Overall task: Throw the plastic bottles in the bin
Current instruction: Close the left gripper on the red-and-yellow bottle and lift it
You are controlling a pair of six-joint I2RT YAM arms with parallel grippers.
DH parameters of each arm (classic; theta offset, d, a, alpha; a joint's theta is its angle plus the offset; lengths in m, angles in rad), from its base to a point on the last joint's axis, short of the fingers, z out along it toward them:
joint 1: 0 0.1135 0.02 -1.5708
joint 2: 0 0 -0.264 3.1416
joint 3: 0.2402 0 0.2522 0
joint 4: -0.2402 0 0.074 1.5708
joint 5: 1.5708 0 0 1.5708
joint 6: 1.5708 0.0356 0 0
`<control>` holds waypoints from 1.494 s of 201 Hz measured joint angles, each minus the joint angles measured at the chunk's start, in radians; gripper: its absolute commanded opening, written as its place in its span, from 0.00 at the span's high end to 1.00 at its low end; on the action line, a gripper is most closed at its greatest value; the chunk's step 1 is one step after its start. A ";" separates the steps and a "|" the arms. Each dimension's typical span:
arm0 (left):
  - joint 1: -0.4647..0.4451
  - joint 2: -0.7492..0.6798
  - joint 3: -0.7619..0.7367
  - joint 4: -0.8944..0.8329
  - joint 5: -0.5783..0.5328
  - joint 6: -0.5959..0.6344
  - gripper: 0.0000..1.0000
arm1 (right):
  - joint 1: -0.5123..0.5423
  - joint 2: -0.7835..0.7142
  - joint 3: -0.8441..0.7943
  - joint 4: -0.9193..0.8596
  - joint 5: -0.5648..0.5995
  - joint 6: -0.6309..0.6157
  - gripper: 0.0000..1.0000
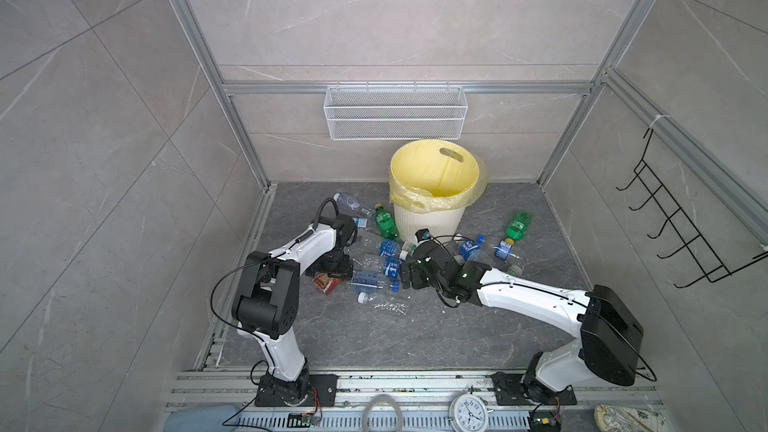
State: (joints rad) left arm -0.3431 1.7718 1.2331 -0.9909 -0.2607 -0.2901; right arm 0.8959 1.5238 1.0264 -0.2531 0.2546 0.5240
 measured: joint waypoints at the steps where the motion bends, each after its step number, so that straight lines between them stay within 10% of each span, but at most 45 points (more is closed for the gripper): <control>1: 0.000 0.000 0.000 0.000 0.000 0.000 0.09 | 0.000 0.000 0.000 0.000 -0.001 0.000 0.00; 300: 0.000 0.002 -0.033 0.026 0.110 0.011 0.30 | -0.008 0.009 0.006 0.019 -0.074 0.032 0.00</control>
State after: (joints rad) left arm -0.3428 1.7737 1.1999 -0.9646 -0.1509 -0.2790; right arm 0.8879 1.5330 1.0328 -0.2344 0.1810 0.5564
